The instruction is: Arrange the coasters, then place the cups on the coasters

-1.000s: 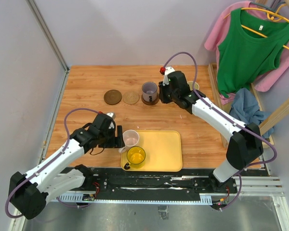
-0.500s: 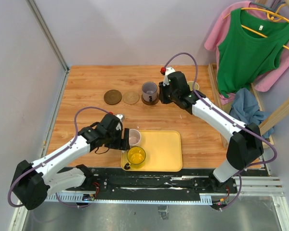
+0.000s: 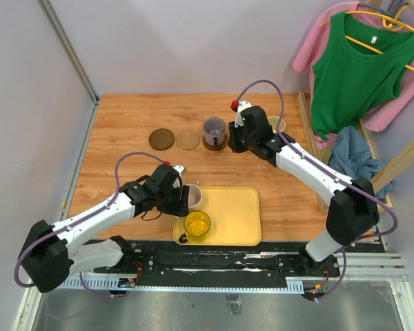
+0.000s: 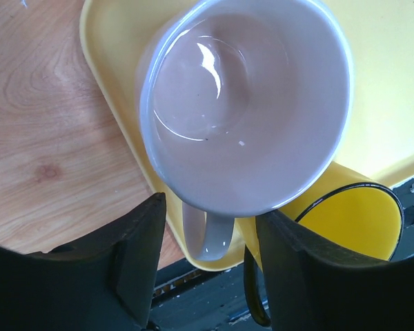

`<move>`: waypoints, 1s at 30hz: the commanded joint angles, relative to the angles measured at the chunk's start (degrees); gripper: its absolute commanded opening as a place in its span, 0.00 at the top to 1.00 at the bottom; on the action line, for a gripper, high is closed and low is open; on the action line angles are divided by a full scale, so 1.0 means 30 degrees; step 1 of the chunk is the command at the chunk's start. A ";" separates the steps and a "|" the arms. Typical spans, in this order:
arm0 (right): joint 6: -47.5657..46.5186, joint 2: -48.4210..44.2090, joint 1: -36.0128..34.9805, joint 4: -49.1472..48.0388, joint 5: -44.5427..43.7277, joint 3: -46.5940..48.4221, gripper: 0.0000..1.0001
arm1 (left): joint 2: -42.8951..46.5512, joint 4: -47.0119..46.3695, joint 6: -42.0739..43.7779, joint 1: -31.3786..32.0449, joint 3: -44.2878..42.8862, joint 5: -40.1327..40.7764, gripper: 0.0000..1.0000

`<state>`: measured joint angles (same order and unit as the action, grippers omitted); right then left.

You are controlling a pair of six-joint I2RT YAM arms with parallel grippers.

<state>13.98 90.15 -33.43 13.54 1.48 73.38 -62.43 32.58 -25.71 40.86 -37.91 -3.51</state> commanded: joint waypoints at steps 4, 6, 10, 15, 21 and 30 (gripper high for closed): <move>0.0396 -0.0977 0.0186 -0.0229 0.0034 -0.0746 0.82 | -0.0554 -0.1262 -0.0006 0.0764 0.0474 0.0815 0.40; 0.0405 -0.1041 0.0186 -0.0262 0.0021 -0.0876 0.82 | -0.0700 -0.1599 -0.0150 0.0940 0.0659 0.0885 0.40; 0.0389 -0.1126 0.0194 -0.0280 -0.0074 -0.1010 0.82 | -0.1222 -0.2444 -0.0355 0.1164 0.0967 0.0923 0.40; 0.0353 -0.1192 0.0187 -0.0269 -0.0198 -0.1160 0.82 | -0.1875 -0.2815 -0.0312 0.1313 0.0948 0.1163 0.41; 0.0494 -0.1192 0.0186 -0.0267 -0.0243 -0.1381 0.82 | -0.2164 -0.2832 -0.0218 0.1348 0.0910 0.1552 0.46; 0.0668 -0.1290 0.0187 -0.0263 -0.0009 -0.1631 0.82 | -0.2130 -0.3046 -0.0452 0.1350 0.1175 0.1557 0.86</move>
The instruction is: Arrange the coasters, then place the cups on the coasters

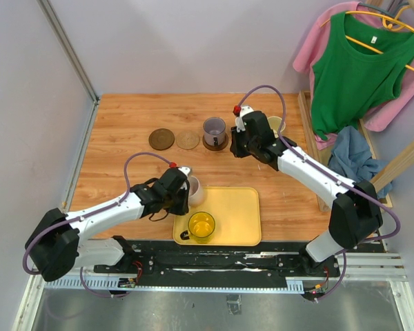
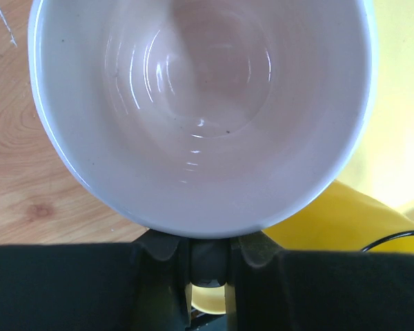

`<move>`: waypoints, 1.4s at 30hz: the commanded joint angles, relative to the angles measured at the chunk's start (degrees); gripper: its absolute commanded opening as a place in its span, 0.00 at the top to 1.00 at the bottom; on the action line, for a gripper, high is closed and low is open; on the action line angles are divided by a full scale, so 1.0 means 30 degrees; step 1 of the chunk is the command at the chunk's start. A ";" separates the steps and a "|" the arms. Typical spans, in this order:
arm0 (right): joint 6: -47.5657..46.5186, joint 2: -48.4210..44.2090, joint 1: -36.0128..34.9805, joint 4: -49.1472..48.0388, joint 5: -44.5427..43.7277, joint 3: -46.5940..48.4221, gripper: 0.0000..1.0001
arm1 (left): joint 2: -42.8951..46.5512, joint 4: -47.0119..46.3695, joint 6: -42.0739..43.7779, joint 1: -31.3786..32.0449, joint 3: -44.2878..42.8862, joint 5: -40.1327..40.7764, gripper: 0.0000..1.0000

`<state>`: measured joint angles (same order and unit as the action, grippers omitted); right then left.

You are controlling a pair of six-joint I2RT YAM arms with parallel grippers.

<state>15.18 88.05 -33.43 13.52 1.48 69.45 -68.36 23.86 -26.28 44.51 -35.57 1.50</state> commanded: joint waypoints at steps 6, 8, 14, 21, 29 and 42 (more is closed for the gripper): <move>0.0462 -0.1071 0.0158 -0.0016 0.0293 -0.0642 0.81 | 0.0154 -0.0042 -0.0148 0.0206 0.0286 0.0330 0.97; 0.0478 -0.1394 0.0157 -0.0015 0.0285 -0.0932 0.81 | 0.0441 -0.0071 -0.0145 0.0247 0.0116 0.0645 0.99; 0.0383 -0.2972 0.0158 -0.0338 -0.0479 -0.2250 0.80 | 0.1774 -0.0607 0.0014 0.0339 -0.0797 0.2166 0.99; 0.0026 -0.5479 0.0172 -0.0666 -0.2116 -0.4248 0.79 | 0.1875 -0.1230 0.0446 0.0339 -0.3006 0.4868 1.00; -0.0014 -0.7861 0.0157 -0.0533 -0.3424 -0.6165 0.79 | -0.2869 0.0014 0.2259 -0.0910 -0.7282 0.7425 0.99; -0.0230 -0.9026 0.0157 0.0282 -0.4208 -0.6832 0.80 | -1.0192 0.0483 0.4813 -0.5549 -1.3367 0.4912 1.00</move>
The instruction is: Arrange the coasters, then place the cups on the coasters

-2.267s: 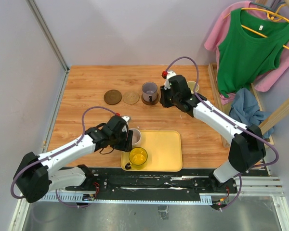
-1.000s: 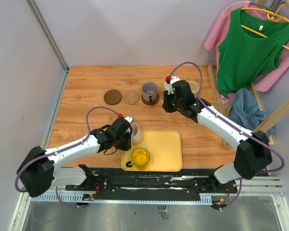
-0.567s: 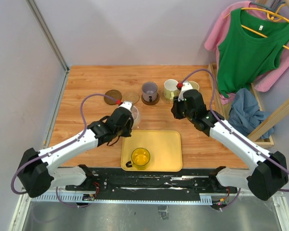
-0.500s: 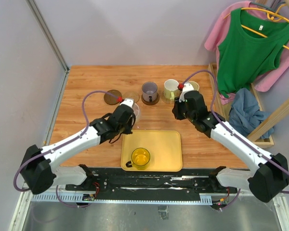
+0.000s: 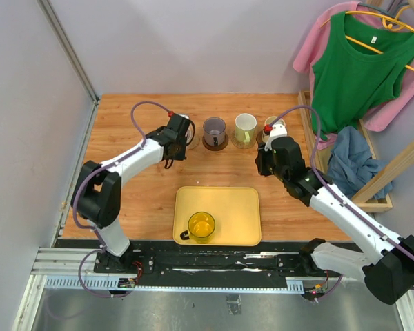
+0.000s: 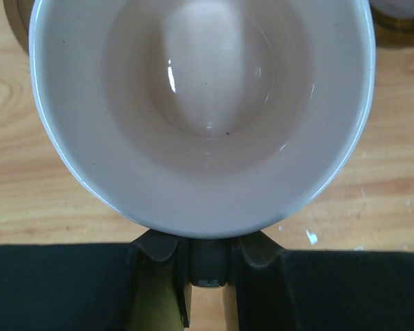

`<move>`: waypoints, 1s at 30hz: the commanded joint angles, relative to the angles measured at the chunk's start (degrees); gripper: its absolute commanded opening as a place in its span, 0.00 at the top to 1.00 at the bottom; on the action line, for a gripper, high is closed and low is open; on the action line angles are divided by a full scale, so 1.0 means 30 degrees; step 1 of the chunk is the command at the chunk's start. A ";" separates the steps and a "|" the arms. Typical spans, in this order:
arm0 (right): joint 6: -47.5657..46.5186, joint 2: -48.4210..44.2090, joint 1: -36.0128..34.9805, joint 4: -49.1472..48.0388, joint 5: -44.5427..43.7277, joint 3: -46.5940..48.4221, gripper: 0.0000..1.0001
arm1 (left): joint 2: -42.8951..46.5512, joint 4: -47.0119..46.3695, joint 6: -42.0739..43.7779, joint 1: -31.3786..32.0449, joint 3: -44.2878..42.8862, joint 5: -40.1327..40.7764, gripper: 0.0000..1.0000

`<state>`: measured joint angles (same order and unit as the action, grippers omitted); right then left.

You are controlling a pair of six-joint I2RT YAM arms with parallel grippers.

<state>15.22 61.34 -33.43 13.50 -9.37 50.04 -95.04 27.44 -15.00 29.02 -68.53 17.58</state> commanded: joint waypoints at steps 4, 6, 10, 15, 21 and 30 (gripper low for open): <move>-0.0290 0.0044 0.0173 0.0294 -0.0704 -0.0305 0.80 | -0.3110 -0.0346 0.1163 -0.0679 -0.4452 -0.0371 0.99; -0.0390 0.0157 0.0193 0.0268 -0.0742 -0.0228 0.80 | -0.4035 -0.0227 0.1149 -0.0816 -0.5229 -0.0394 0.99; -0.0673 0.0555 0.0189 0.0236 -0.0624 0.0023 0.80 | -0.5157 -0.0308 0.0816 -0.1160 -0.6083 -0.0703 1.00; -0.0895 0.1203 0.0186 0.0153 -0.0282 0.0303 0.80 | -0.6025 -0.0940 0.0325 -0.1427 -0.6256 -0.0939 1.00; -0.1030 0.1515 0.0186 -0.0041 -0.0217 0.0457 0.80 | -0.6432 -0.1176 0.0267 -0.1520 -0.6560 -0.0939 0.99; -0.0974 0.1829 0.0190 -0.0305 0.0141 0.0542 0.80 | -0.6572 -0.1120 0.0271 -0.1527 -0.6972 -0.0936 1.00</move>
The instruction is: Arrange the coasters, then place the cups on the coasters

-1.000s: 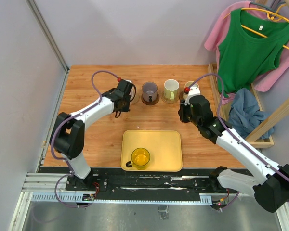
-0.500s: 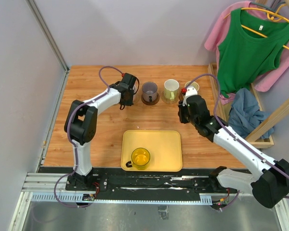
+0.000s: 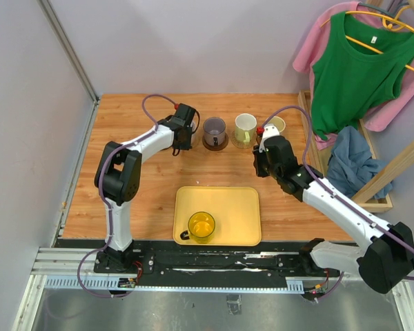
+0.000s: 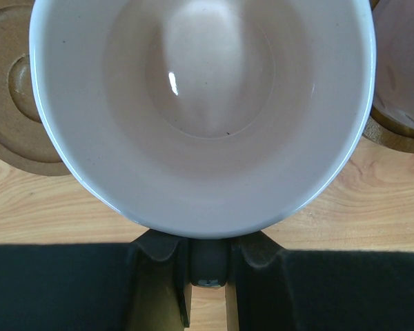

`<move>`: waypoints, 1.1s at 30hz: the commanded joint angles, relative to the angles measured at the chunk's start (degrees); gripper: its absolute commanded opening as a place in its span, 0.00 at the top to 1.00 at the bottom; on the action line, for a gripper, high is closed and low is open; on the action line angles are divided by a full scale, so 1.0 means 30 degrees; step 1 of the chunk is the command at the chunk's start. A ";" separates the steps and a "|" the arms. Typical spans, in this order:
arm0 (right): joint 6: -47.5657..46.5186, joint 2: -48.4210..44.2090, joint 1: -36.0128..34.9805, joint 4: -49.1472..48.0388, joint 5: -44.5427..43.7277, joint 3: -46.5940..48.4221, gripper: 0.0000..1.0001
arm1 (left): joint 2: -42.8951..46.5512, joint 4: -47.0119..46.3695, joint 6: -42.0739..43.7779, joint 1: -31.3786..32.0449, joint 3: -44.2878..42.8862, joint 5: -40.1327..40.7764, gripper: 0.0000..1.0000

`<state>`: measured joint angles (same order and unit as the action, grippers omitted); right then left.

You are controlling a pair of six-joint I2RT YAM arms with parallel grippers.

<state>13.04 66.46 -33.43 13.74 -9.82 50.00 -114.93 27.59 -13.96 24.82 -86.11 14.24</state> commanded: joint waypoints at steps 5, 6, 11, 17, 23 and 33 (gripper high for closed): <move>-0.0135 0.0200 0.0190 -0.0452 0.0487 0.0473 0.80 | -0.0222 -0.1186 -0.0123 -0.0121 -0.1336 -0.0042 0.99; -0.0117 0.0223 0.0187 -0.0449 0.0513 0.0484 0.80 | -0.0295 -0.1136 -0.0123 -0.0126 -0.1402 -0.0079 0.99; -0.0015 0.0282 0.0187 -0.0496 0.0664 0.0460 0.80 | -0.0526 -0.1068 -0.0247 -0.0128 -0.1387 -0.0243 0.99; 0.0047 0.0432 0.0186 -0.0512 0.0856 0.0533 0.80 | -0.0594 -0.0980 -0.0277 -0.0128 -0.1240 -0.0074 0.99; 0.0134 0.0581 0.0187 -0.0564 0.1102 0.0575 0.80 | -0.0545 -0.0603 -0.0429 -0.0128 -0.1243 0.0282 0.99; 0.0324 0.0382 0.0190 -0.0598 0.1253 0.0473 0.81 | 0.0301 -0.0192 -0.0476 -0.0128 -0.0749 0.0888 0.56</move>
<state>13.32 68.18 -33.43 13.08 -6.57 50.00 -116.62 27.33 -15.18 24.82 -87.77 14.94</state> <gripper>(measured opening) 0.192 0.390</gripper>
